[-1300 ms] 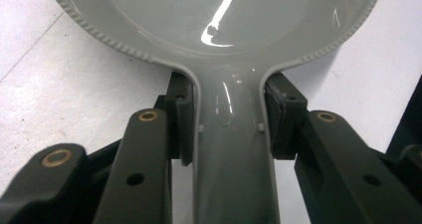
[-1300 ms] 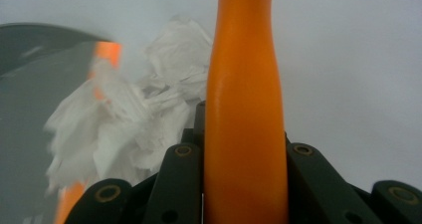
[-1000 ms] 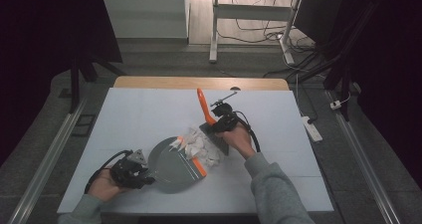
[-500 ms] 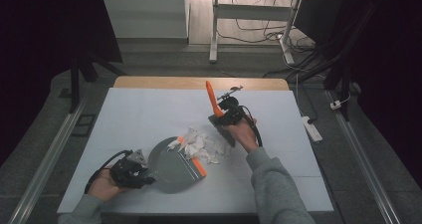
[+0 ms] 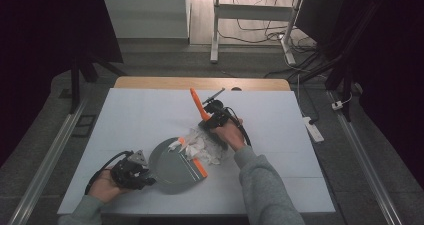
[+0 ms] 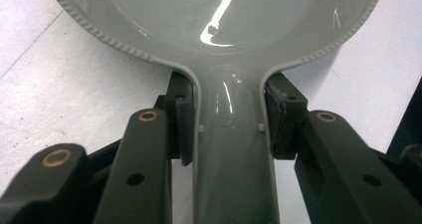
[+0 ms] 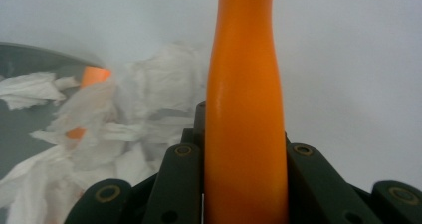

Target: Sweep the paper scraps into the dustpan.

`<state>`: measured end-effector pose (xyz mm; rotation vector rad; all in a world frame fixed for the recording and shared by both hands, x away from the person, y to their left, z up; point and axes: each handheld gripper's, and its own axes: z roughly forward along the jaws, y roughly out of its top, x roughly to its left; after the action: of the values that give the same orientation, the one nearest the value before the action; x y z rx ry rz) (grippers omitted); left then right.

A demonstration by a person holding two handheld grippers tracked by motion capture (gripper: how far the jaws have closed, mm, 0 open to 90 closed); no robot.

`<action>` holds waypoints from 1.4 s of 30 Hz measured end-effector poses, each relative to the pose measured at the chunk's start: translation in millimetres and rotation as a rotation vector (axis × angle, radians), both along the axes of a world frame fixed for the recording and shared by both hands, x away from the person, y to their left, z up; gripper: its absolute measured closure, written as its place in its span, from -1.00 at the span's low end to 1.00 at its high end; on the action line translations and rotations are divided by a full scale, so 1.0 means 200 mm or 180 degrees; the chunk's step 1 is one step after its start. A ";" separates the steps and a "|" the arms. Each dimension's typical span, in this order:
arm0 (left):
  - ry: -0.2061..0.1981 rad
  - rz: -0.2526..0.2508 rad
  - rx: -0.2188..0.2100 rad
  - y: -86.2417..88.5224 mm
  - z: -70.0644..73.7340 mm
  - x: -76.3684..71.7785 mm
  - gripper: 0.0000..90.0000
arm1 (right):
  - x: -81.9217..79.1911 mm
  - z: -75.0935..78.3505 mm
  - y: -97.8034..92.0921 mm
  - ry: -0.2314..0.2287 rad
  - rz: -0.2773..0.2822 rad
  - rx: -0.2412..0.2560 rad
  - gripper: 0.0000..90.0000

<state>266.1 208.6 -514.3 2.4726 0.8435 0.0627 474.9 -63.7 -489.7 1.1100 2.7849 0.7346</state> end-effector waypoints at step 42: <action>0.0007 -0.0040 -0.0012 0.02 0.00 -0.01 0.38 | -0.28 0.20 -0.23 -0.0326 0.0043 0.0500 0.71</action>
<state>264.2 212.5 -513.9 2.4746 0.8284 0.0539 419.5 -109.0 -449.9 1.0449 2.6913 0.9970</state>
